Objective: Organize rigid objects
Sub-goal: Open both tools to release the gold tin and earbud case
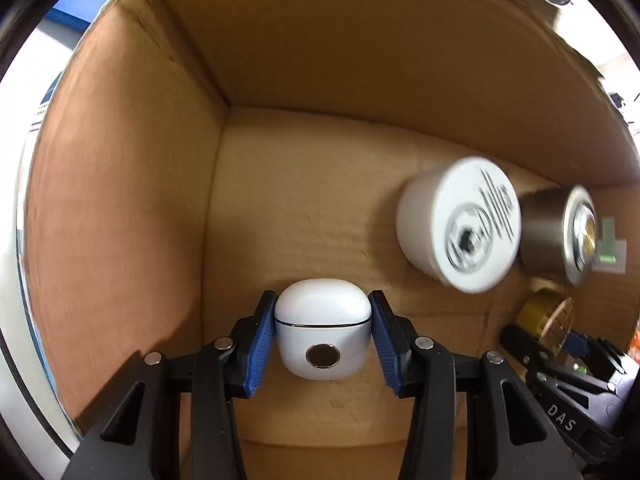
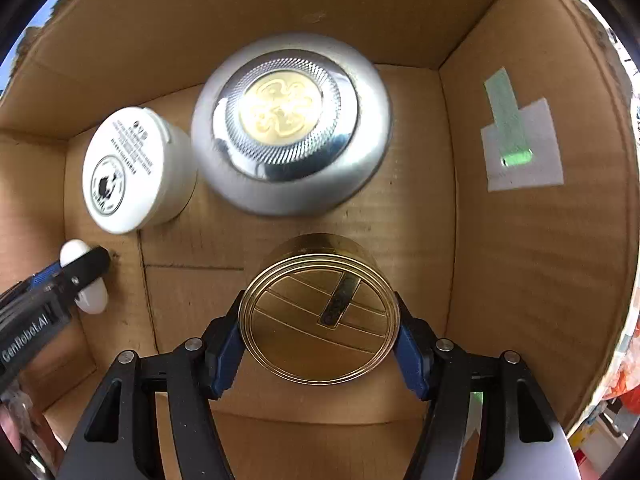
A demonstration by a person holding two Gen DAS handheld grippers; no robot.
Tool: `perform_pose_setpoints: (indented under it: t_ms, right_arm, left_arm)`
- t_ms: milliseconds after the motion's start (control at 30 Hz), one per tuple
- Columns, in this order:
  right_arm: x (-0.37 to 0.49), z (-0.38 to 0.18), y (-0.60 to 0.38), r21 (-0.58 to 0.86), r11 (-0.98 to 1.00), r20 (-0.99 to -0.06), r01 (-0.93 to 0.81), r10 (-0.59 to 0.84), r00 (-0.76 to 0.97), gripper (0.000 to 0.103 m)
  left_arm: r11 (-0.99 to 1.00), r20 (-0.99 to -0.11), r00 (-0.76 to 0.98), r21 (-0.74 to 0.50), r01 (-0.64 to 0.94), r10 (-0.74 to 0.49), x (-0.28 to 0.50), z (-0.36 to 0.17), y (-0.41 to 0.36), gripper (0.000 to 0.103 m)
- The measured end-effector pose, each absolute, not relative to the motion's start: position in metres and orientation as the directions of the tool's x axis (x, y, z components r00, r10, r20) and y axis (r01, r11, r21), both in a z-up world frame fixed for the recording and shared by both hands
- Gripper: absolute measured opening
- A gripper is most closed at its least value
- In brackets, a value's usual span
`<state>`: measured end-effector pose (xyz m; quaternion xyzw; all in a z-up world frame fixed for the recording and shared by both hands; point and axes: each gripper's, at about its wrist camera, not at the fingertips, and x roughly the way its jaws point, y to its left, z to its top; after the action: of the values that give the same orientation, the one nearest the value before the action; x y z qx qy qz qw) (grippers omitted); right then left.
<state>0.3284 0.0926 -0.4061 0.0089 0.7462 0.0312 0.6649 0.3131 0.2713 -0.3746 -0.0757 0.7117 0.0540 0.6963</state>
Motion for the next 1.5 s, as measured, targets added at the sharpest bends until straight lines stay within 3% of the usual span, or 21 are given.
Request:
perform_pose_setpoints:
  t_ms: [500, 700, 800, 867, 1000, 1067, 1500]
  right_arm:
    - [0.334, -0.407, 0.092, 0.067, 0.998, -0.987, 0.001, 0.066, -0.144, 0.069]
    - [0.335, -0.397, 0.080, 0.105, 0.995, -0.982, -0.002, 0.103, -0.161, 0.081]
    - [0.329, -0.385, 0.081, 0.117, 0.993, -0.981, -0.018, 0.113, -0.159, 0.088]
    - [0.324, -0.375, 0.082, 0.120, 0.992, -0.981, -0.038, 0.113, -0.155, 0.094]
    - [0.314, -0.356, 0.080, 0.109, 0.992, -0.987, -0.060, 0.101, -0.129, 0.103]
    - [0.308, -0.347, 0.078, 0.108, 0.992, -0.989, -0.069, 0.100, -0.112, 0.103]
    - [0.242, -0.275, 0.073, 0.131, 0.986, -0.991, -0.102, 0.133, 0.015, 0.103]
  left_arm:
    - [0.982, -0.999, -0.032, -0.009, -0.186, -0.015, 0.323, -0.371, 0.278, 0.044]
    - [0.981, -0.999, -0.024, -0.026, -0.192, -0.031, 0.313, -0.350, 0.275, 0.058]
    - [0.978, -0.998, -0.016, -0.056, -0.200, -0.061, 0.303, -0.335, 0.273, 0.070]
    - [0.977, -0.998, -0.001, -0.057, -0.206, -0.058, 0.295, -0.324, 0.268, 0.085]
    - [0.974, -0.997, 0.038, -0.072, -0.217, -0.065, 0.276, -0.301, 0.259, 0.091]
    - [0.974, -0.996, 0.061, -0.078, -0.213, -0.067, 0.270, -0.284, 0.264, 0.103]
    - [0.985, -0.980, 0.194, -0.062, -0.158, -0.031, 0.223, -0.218, 0.232, 0.103]
